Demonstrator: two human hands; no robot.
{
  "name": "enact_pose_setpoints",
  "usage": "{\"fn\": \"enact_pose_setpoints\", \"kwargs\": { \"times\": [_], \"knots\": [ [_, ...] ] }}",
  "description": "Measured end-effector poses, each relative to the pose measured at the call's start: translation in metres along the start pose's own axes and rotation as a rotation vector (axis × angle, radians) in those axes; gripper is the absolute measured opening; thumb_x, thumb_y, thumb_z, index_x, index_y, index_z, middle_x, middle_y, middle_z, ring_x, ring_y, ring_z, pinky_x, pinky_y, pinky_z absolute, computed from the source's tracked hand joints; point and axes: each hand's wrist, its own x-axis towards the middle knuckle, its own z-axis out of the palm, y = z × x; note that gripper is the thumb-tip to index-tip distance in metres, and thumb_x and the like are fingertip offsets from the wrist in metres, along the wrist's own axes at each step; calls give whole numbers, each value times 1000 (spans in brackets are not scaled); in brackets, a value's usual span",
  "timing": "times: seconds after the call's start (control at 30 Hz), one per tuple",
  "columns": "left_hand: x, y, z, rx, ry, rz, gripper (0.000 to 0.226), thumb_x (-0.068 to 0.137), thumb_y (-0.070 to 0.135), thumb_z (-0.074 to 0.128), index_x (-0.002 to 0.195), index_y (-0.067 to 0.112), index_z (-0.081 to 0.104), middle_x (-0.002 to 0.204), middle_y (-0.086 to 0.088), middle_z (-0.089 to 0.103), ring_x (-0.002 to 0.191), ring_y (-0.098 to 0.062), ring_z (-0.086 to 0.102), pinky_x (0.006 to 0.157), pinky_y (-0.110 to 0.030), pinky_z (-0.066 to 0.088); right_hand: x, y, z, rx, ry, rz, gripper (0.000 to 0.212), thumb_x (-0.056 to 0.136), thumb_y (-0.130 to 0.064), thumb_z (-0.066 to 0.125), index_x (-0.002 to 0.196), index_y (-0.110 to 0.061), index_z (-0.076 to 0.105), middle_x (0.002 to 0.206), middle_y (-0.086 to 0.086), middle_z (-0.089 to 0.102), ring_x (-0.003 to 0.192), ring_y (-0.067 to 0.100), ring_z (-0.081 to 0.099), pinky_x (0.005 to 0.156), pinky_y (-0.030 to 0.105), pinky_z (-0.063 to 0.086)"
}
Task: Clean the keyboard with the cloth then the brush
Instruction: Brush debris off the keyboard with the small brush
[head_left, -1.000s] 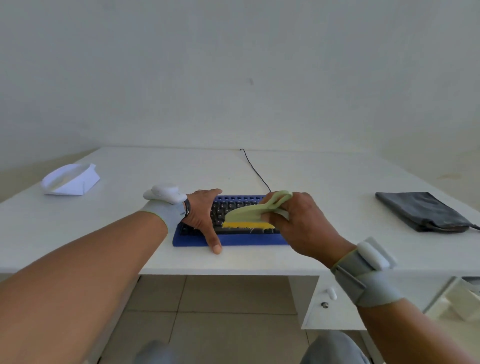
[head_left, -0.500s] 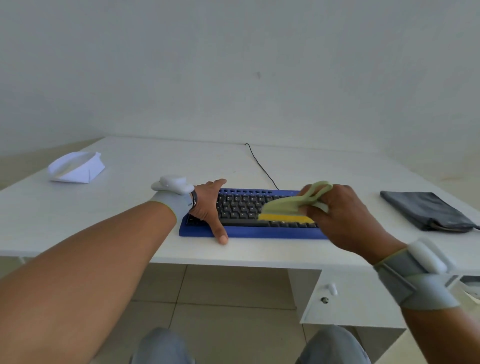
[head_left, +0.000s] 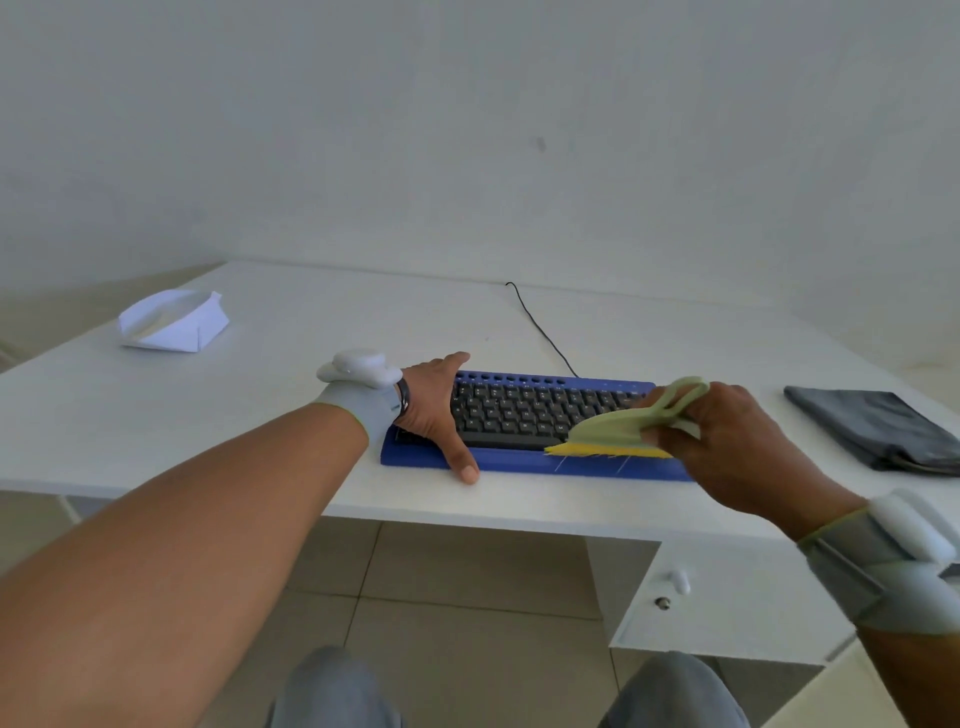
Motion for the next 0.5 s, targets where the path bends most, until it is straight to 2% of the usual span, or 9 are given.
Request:
{"fn": "enact_pose_setpoints", "kwargs": {
  "times": [0.07,0.17,0.3,0.43,0.5],
  "knots": [
    [1,0,0,-1,-8,3,157,44,57,93,156,25,-11,166,-1,3,151,-24,12,121,-45,20,1,0,-2,-27,10,3,11,87,-19,65,97,-16,68,88,8,64,71,24,60,67,42,52],
    [0,-3,2,-41,-3,16,154,46,55,94,156,28,-11,166,0,1,151,-24,11,121,-47,21,6,-23,-1,81,43,-91,5,87,-15,65,91,-15,68,77,1,63,62,15,56,56,27,45],
    [-7,-19,0,-93,16,-8,155,45,53,95,156,29,-10,165,0,-6,152,-24,5,120,-51,20,27,-55,11,224,84,-140,3,88,-17,67,91,-17,67,77,-3,61,62,6,52,54,17,36],
    [-11,-42,4,-209,16,-47,158,42,50,97,156,30,-10,165,-1,10,149,-23,18,119,-48,25,50,-80,31,273,38,-193,8,89,-16,67,84,-17,60,70,-9,53,59,3,47,51,8,38],
    [-12,-46,8,-240,17,-44,160,42,50,97,155,30,-14,164,-2,11,149,-23,19,119,-47,26,57,-90,43,271,0,-209,13,89,-18,67,82,-17,56,68,-12,46,57,4,43,50,7,37]
  ]
}}
